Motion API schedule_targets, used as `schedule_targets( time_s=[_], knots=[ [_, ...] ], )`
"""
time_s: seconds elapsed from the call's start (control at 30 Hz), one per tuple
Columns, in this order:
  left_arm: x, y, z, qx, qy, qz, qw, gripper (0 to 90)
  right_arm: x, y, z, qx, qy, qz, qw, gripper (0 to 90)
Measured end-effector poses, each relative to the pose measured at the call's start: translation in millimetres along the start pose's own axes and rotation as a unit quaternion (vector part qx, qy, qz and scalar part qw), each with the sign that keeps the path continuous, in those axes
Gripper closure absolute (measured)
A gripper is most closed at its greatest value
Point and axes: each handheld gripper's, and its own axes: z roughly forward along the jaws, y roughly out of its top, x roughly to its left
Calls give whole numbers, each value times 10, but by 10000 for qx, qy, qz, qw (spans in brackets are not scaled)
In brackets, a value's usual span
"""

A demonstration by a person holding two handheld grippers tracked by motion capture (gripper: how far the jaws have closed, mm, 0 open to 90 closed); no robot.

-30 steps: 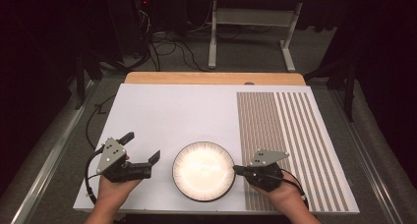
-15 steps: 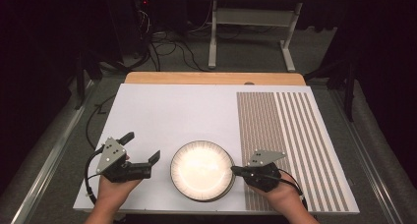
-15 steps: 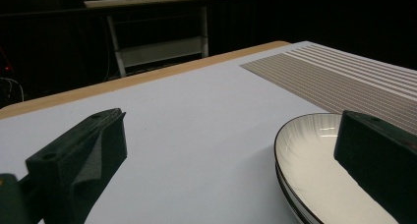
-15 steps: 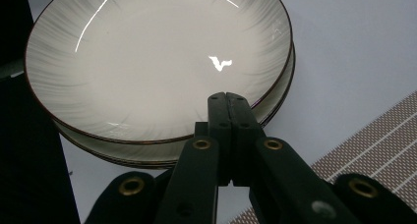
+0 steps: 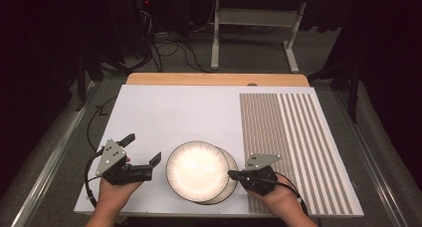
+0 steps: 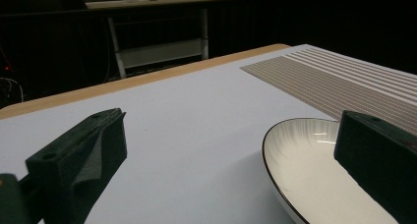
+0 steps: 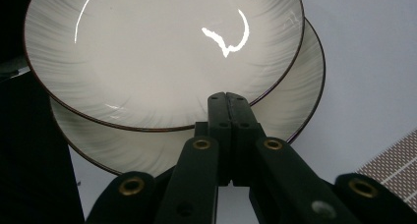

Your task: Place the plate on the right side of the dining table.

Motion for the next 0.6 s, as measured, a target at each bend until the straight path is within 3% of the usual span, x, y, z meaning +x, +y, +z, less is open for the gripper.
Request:
schedule_targets(
  time_s=[0.6],
  knots=[
    [-29,8,4,-18,-67,6,10000,0,-2,-3,8,4,9,46,10000,900]
  ],
)
